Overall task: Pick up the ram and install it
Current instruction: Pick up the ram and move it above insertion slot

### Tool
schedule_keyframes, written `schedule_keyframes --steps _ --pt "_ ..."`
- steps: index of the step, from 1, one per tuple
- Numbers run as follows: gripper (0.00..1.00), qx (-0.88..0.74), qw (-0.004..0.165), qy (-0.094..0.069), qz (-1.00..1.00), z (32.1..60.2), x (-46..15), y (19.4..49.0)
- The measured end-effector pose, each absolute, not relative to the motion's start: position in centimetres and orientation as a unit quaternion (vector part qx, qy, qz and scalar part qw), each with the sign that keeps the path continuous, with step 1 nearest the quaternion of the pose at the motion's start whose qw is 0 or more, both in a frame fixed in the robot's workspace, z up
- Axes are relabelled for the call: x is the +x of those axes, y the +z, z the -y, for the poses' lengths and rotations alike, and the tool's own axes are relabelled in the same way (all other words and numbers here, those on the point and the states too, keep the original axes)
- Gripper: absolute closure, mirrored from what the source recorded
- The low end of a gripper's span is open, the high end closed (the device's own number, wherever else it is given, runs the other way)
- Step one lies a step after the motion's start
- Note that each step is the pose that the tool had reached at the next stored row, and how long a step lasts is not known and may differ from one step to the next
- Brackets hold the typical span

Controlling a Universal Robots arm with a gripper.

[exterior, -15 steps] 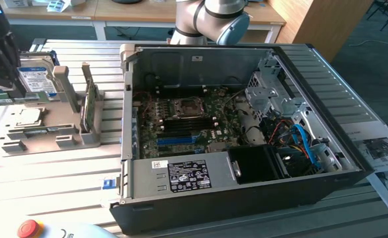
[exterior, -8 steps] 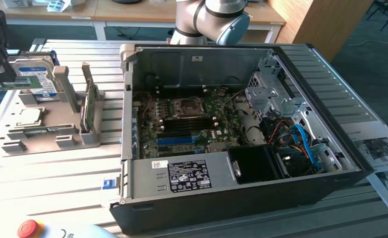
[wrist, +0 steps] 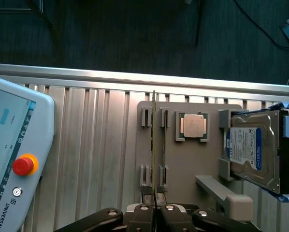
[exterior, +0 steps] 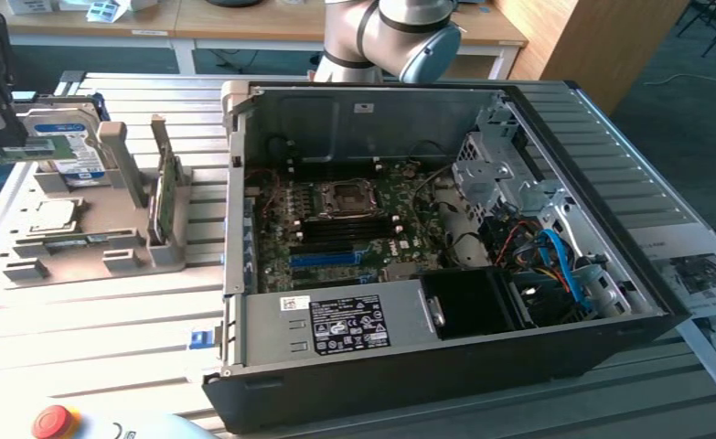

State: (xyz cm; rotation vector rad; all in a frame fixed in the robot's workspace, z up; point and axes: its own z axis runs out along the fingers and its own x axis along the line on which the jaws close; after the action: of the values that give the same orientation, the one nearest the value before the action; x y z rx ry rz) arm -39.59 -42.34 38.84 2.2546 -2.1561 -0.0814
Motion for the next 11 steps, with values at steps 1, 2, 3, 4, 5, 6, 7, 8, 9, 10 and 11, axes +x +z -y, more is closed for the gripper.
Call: schedule_keyframes --steps 1,2,3,4,5,6,7,8,9,10,11 --pt "0.88 0.722 0.011 -0.026 0.691 42.34 -39.58 38.84" --pt "0.88 0.722 0.011 -0.026 0.691 42.34 -39.55 38.84" --pt "0.88 0.722 0.011 -0.026 0.691 42.35 -39.51 38.84" --pt "0.88 0.722 0.01 -0.026 0.691 42.35 -39.46 38.84" --pt "0.88 0.722 0.01 -0.026 0.691 42.36 -39.4 38.83" --pt "0.88 0.722 0.01 -0.026 0.691 42.36 -39.34 38.83" --pt "0.88 0.722 0.01 -0.026 0.691 42.36 -39.27 38.84" --pt "0.88 0.722 0.01 -0.026 0.691 42.37 -39.2 38.84" --pt "0.88 0.722 0.01 -0.026 0.691 42.38 -39.11 38.84" --pt "0.88 0.722 0.01 -0.026 0.691 42.4 -39.01 38.83" --pt "0.88 0.722 0.01 -0.026 0.691 42.41 -38.92 38.83"
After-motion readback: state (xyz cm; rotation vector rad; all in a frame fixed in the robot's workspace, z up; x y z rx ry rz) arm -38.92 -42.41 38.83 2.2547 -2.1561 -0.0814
